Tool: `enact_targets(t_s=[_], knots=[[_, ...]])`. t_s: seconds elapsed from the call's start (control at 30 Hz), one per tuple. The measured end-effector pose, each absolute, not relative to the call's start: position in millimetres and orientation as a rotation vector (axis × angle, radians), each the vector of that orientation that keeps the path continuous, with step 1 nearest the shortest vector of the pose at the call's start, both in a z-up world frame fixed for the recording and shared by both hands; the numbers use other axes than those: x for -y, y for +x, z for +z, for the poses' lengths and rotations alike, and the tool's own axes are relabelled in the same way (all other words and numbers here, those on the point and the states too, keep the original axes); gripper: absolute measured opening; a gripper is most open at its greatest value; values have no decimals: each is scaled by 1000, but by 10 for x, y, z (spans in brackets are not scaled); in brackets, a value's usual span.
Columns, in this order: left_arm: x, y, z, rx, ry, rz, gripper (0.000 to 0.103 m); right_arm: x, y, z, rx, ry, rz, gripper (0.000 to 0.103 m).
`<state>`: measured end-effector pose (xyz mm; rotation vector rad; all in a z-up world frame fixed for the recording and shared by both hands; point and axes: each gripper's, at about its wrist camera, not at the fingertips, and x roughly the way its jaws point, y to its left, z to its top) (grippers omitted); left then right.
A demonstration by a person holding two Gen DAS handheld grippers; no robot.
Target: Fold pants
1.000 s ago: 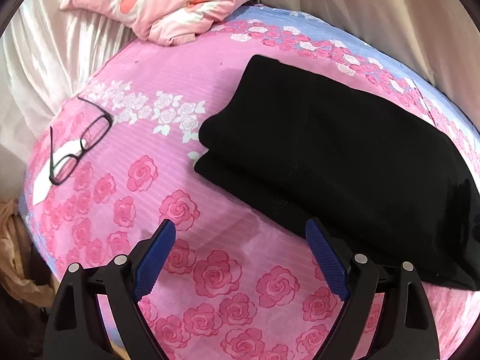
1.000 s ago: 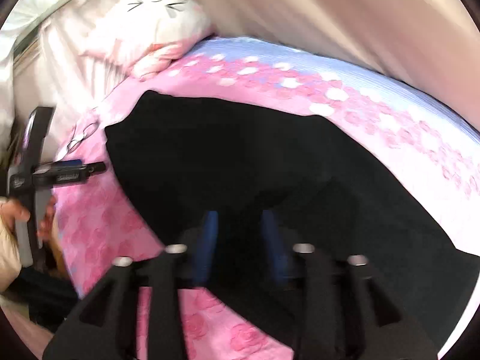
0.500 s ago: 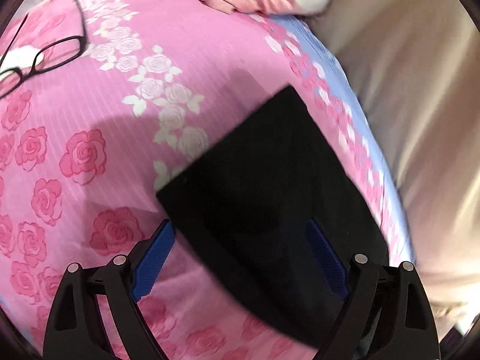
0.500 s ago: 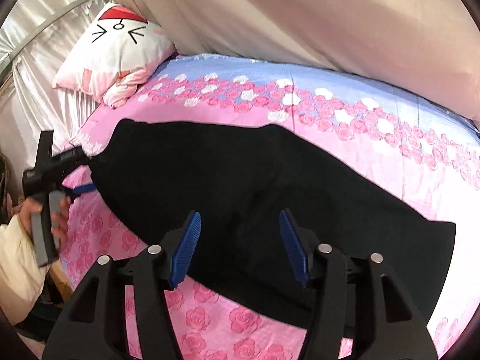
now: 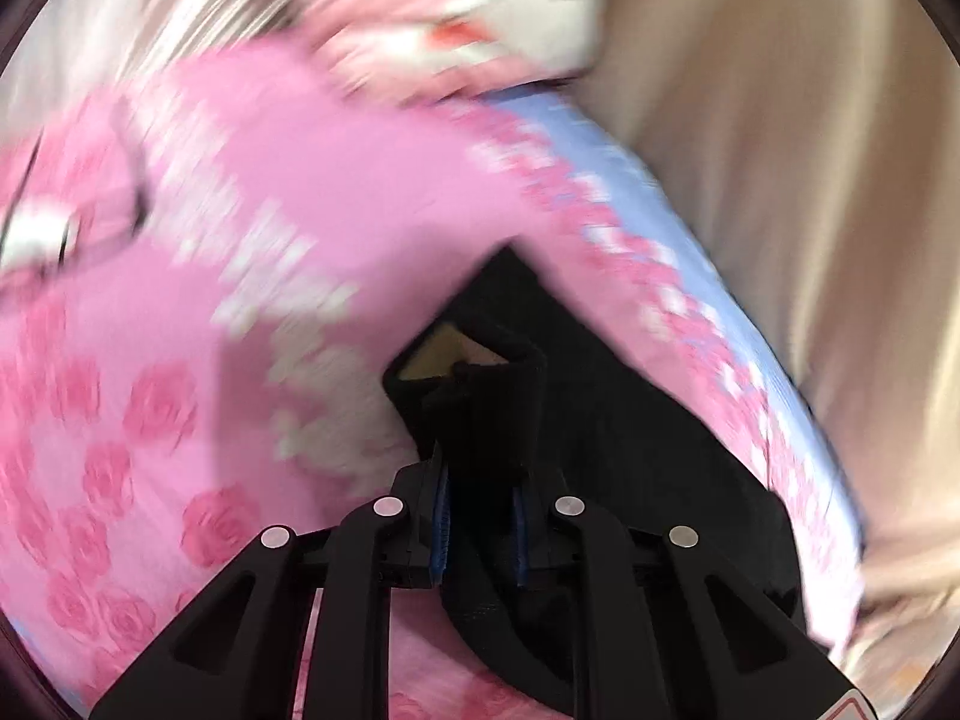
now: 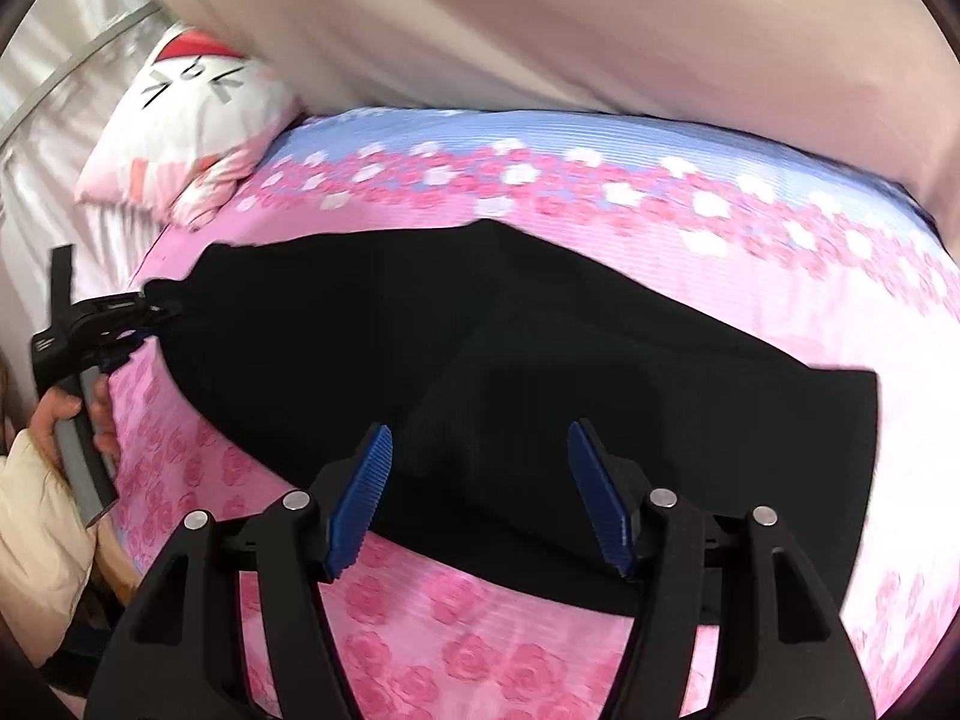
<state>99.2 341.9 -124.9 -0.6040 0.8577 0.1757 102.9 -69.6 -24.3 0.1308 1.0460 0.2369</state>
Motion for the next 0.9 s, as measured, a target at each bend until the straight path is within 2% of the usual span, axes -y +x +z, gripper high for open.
enact_targets(t_s=[0.2,0.43,0.53,0.67,0.77,0.9], knots=[[-2256,1103,-475,-754,-309,-79,13,1399,870,-186,-1017,230,94,60],[-539,928,-41,-732,-121,-453,12,2338,526,-152,-976,365,-78,61],[338,813,-106,-763,-50,-609,12,2743,312,-181,-973,431,-151,61],[1382,686,-519,-862,27,-736,13,3210,-30,-265,-988,464,-236,61],[1850,594,-1011,-986,61,-735,13,3480,-236,-332,-1012,478,-274,61],[1971,383,-1108,-926,144,-645,16,3742,-385,-387,-1021,513,-291,61]])
